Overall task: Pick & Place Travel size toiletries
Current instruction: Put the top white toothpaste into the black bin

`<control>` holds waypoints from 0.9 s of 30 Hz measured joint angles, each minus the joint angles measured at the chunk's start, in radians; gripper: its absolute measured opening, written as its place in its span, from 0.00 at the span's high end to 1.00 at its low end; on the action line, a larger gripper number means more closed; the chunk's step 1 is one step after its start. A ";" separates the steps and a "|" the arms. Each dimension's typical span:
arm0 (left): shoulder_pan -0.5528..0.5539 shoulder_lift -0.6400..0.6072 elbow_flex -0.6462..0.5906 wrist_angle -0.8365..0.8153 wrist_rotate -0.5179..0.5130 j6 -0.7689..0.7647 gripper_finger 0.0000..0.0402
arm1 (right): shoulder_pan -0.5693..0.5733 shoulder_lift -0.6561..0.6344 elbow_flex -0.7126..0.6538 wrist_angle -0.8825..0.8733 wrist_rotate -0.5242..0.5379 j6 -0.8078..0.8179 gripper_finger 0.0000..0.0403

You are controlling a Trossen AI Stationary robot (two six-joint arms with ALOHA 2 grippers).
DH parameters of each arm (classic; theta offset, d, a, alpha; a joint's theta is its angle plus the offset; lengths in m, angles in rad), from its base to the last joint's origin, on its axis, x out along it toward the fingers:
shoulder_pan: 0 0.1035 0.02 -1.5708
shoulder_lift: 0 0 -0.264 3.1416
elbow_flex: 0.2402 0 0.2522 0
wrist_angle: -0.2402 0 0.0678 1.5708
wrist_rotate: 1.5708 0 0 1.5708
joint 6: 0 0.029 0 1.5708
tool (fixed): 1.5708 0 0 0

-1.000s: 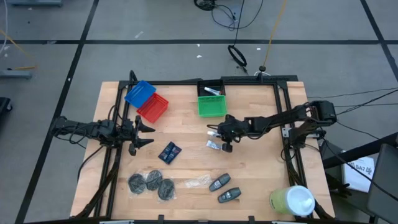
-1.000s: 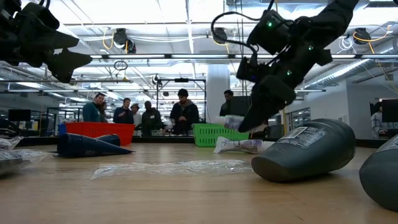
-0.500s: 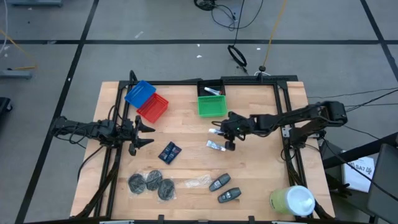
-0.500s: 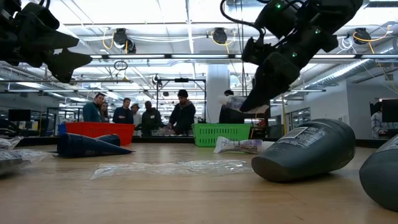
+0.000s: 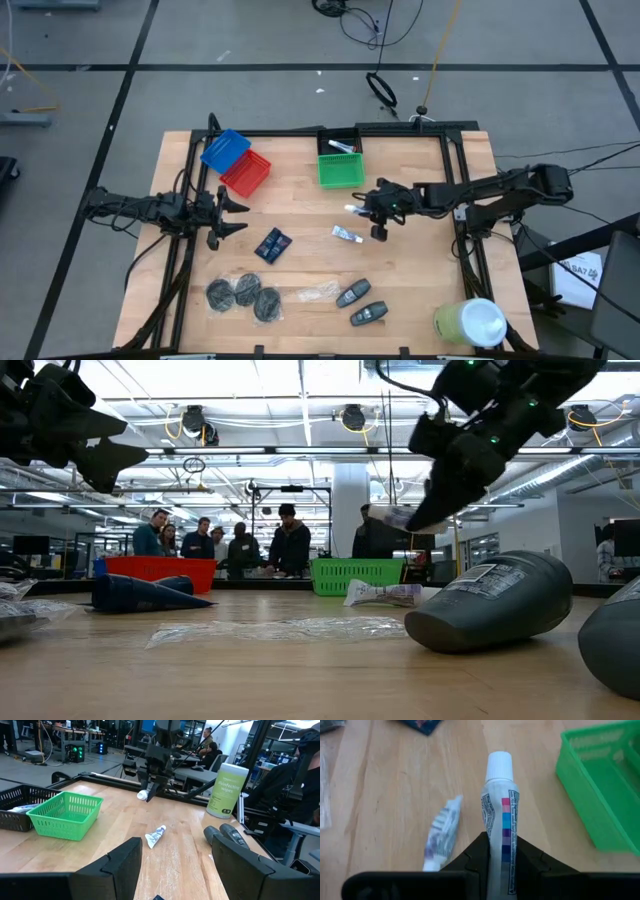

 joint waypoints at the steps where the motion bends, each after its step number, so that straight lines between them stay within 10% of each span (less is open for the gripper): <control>1: 0.000 0.000 0.000 -0.001 0.000 0.000 0.41 | -0.004 -0.004 -0.009 0.015 -0.001 0.008 0.87; 27: 0.000 0.000 0.000 0.000 0.008 0.000 0.41 | -0.020 -0.005 -0.207 0.577 -0.055 -0.066 0.87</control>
